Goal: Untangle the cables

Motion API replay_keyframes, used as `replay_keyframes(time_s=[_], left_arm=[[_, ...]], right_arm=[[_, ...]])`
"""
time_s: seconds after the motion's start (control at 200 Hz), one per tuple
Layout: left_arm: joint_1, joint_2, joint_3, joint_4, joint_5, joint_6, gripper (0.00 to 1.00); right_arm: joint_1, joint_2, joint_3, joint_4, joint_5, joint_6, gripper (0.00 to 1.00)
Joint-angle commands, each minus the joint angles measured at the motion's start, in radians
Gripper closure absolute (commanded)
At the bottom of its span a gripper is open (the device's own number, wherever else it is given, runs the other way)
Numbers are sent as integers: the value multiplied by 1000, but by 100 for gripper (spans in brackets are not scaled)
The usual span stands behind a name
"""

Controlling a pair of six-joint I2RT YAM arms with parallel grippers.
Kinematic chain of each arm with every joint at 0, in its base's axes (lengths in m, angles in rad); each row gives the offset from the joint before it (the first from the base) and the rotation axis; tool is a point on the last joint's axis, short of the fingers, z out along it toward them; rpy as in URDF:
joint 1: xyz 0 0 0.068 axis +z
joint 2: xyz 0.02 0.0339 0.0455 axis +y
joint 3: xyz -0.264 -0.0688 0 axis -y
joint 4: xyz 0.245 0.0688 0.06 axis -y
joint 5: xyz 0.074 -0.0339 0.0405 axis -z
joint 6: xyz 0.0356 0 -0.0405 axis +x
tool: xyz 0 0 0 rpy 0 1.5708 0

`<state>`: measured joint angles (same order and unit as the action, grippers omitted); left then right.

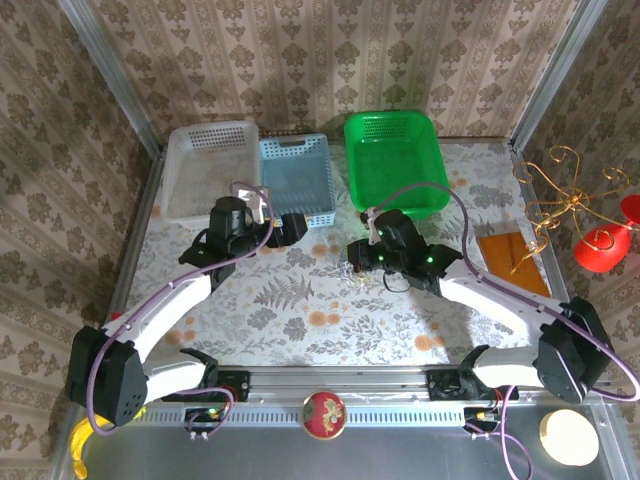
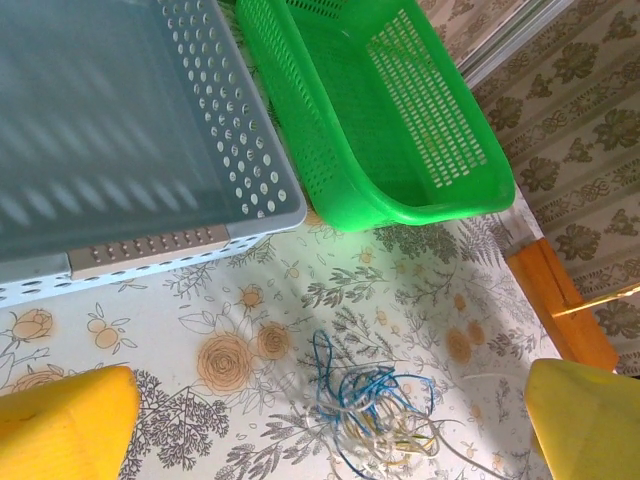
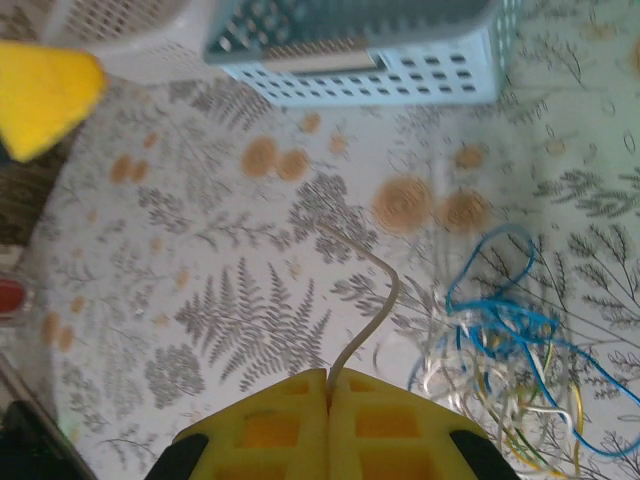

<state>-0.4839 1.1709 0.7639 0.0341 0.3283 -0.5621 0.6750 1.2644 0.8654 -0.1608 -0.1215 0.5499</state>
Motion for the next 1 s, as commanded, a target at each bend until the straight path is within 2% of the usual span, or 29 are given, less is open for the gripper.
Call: replay_keyframes(time_s=[0.0, 0.335, 0.475, 0.995], left_arm=[[-5, -14, -32, 64, 51, 13, 0], [-13, -22, -160, 263, 210, 98, 0], [-42, -7, -194, 313, 235, 142, 0], [-199, 126, -180, 350, 154, 293, 0]], right_arm=[[5, -47, 29, -5, -23, 8, 100], [6, -97, 87, -14, -15, 24, 100], [5, -92, 104, -15, -16, 27, 100], [5, -111, 157, 7, -26, 70, 100]])
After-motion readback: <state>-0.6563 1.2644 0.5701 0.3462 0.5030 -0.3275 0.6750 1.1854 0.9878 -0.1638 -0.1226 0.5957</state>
